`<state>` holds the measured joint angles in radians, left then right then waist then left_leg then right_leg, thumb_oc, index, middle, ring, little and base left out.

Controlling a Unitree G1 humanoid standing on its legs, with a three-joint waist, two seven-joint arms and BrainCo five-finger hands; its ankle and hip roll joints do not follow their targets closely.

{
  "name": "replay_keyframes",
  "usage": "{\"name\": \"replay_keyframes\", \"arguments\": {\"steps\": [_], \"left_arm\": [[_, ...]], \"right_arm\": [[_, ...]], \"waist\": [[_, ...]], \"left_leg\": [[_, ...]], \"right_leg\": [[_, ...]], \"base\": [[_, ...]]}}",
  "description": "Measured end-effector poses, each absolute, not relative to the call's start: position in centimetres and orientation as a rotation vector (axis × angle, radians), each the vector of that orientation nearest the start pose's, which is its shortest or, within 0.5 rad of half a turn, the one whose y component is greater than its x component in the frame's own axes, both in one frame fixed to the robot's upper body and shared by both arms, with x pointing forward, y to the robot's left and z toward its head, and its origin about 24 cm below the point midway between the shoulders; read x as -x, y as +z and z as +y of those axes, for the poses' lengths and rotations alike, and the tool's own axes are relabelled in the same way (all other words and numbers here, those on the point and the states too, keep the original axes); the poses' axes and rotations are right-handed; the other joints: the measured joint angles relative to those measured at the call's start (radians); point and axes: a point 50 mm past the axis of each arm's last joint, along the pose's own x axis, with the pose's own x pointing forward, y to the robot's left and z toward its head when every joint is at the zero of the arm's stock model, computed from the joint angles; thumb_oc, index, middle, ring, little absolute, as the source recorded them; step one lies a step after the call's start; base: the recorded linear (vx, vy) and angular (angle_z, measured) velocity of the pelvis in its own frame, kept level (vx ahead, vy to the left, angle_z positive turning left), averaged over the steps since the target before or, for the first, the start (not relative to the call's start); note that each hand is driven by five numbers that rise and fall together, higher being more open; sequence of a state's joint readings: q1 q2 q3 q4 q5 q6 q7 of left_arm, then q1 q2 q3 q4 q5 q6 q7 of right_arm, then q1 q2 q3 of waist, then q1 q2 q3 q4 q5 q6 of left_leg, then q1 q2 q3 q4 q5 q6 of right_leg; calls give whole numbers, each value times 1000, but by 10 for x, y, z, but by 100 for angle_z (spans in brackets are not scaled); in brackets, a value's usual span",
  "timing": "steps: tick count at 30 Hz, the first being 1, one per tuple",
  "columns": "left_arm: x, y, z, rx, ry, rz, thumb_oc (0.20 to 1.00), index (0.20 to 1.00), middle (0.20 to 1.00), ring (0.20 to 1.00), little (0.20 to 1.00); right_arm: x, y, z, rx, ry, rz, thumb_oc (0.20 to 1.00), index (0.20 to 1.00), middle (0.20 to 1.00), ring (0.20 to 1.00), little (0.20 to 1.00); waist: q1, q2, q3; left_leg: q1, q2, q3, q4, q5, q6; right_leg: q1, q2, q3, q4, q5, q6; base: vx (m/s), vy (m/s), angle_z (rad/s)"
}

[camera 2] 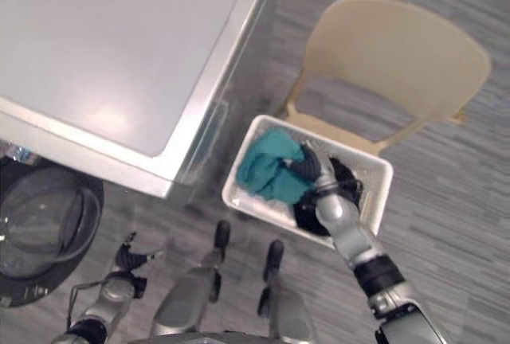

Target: Grab the laundry basket,head to the washer,open it,put in the laundry and shut it.

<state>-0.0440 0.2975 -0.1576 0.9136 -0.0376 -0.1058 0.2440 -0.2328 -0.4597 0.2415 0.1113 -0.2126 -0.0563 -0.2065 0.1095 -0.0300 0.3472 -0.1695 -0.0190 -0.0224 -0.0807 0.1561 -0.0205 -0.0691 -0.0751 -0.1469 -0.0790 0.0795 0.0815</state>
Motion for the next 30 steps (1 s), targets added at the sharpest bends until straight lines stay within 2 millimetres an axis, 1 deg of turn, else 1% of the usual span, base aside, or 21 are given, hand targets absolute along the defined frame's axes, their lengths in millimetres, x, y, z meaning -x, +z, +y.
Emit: {"name": "replay_keyframes", "arguments": {"steps": [2,4,5,7,9,10,12,13,14,15,16,17,18,19,20,21,22,23,24,27,30], "left_arm": [[-158,-120,246,-414,217,801,1000,1000,1000,1000,1000],[-146,-124,243,-392,223,832,1000,1000,1000,1000,1000],[-127,-131,243,-383,228,882,1000,1000,1000,1000,1000],[-126,-129,243,-381,227,871,1000,1000,1000,1000,1000],[-139,-124,242,-381,222,826,1000,1000,1000,1000,1000],[-156,-116,238,-379,208,770,1000,1000,1000,1000,1000],[-168,-108,234,-373,200,710,1000,1000,1000,1000,1000],[-178,-98,233,-372,193,643,1000,1000,1000,1000,1000],[-180,-95,233,-371,193,620,1000,1000,1000,1000,1000],[-178,-92,236,-383,192,603,1000,1000,1000,1000,1000],[-178,-88,239,-384,197,592,1000,1000,1000,1000,1000],[-175,-90,234,-345,204,594,1000,1000,1000,1000,1000],[-171,-88,229,-318,197,578,1000,1000,1000,1000,1000],[-161,-91,231,-294,209,602,1000,1000,1000,1000,1000],[-156,-91,232,-292,211,608,1000,1000,1000,1000,1000],[-158,-82,228,-272,201,564,1000,1000,1000,1000,1000],[-164,-71,227,-263,186,509,1000,1000,1000,1000,1000],[-186,-54,217,-248,141,401,1000,1000,1000,1000,1000],[-193,-49,215,-244,129,372,1000,1000,1000,1000,1000],[-206,-24,207,-247,69,246,1000,1000,1000,1000,1000],[-223,7,195,-283,-14,83,1000,1000,1000,1000,1000]], "right_arm": [[-289,84,-179,643,58,-225,200,200,200,200,200],[-271,82,-185,521,35,-211,200,200,200,200,200],[-260,78,-182,444,40,-217,200,200,200,200,200],[-258,81,-180,386,55,-228,200,200,200,200,200],[-258,82,-181,352,59,-228,200,200,200,200,200],[-258,83,-181,328,62,-231,200,200,200,200,200],[-257,83,-181,321,80,-229,200,200,200,200,200],[-256,85,-180,310,88,-241,200,200,200,200,200],[-255,86,-180,301,90,-249,200,200,200,200,200],[-257,89,-175,292,110,-270,200,200,200,200,200],[-263,99,-167,287,138,-318,200,200,200,200,200],[-266,102,-165,289,151,-329,200,200,200,200,200],[-266,101,-162,285,167,-324,200,200,200,200,200],[-264,95,-160,285,181,-301,200,200,200,200,200],[-264,96,-159,285,187,-306,200,200,200,200,200],[-265,101,-159,293,196,-329,200,200,200,200,200],[-265,103,-159,299,200,-335,200,200,200,200,200],[-267,105,-161,322,207,-338,200,200,200,200,200],[-268,106,-157,323,226,-336,200,200,200,200,200],[-271,114,-146,334,290,-368,200,200,200,200,200],[-272,121,-142,328,332,-394,200,200,200,200,200]], "waist": [[-30,-10,-67],[-46,-6,-103],[-63,-2,-154],[-77,8,-162],[-86,16,-161],[-83,35,-151],[-78,53,-144],[-52,51,-145],[-50,51,-147],[-16,46,-153],[11,44,-149],[30,79,-142],[32,108,-142],[60,109,-140],[68,103,-141],[54,119,-135],[33,102,-136],[36,71,-114],[53,54,-114],[18,35,-112],[-18,35,-118]], "left_leg": [[22,-1,14,0,-18,2],[76,-1,38,-1,-40,10],[86,-2,63,-1,-48,18],[78,7,99,3,-36,34],[57,7,98,13,-30,41],[31,21,91,34,-19,54],[18,27,58,50,-14,55],[0,20,25,76,-9,49],[-11,18,7,89,-20,52],[-29,16,7,95,-4,33],[-71,21,5,115,6,17],[-77,45,-21,103,31,-5],[-79,68,-48,69,38,-34],[-95,90,-41,72,-62,-67],[-104,95,-41,69,-81,-67],[-151,116,-38,56,-137,-70],[-167,109,-1,53,-181,-95],[-176,94,50,66,-170,-57],[-168,76,53,107,-163,-48],[-41,64,56,234,-186,-74],[87,75,56,199,-202,-92]], "right_leg": [[11,-2,22,0,-5,0],[52,-4,42,1,-11,-1],[46,-7,65,4,-19,5],[6,-5,99,52,-15,13],[-25,-5,105,87,-22,14],[-60,1,119,167,-63,23],[-86,13,152,324,-149,22],[-92,29,202,497,-256,26],[-78,34,208,512,-286,25],[-57,37,199,477,-316,10],[-69,45,198,444,-372,-33],[-60,71,182,411,-357,-47],[-38,109,165,348,-320,-78],[-42,132,139,347,-296,-103],[-62,133,139,362,-293,-113],[-85,184,85,381,-263,-141],[-88,157,58,334,-269,-193],[-100,110,10,308,-254,-213],[-102,85,-5,290,-219,-208],[-39,60,-68,194,-154,-208],[-12,62,-129,147,-124,-186]], "base": [[61,109,-31],[-92,81,-35],[-189,16,-57],[-231,-35,-57],[-284,-83,-8],[-245,-151,35],[-214,-244,56],[-208,-286,72],[-156,-181,63],[-347,-374,31],[-239,-237,19],[-291,-267,41],[-341,-141,78],[-475,-164,76],[-451,-112,90],[-282,-71,102],[-220,-80,168],[-211,-84,130],[-182,-83,104],[-133,-37,76],[-61,47,65]]}}
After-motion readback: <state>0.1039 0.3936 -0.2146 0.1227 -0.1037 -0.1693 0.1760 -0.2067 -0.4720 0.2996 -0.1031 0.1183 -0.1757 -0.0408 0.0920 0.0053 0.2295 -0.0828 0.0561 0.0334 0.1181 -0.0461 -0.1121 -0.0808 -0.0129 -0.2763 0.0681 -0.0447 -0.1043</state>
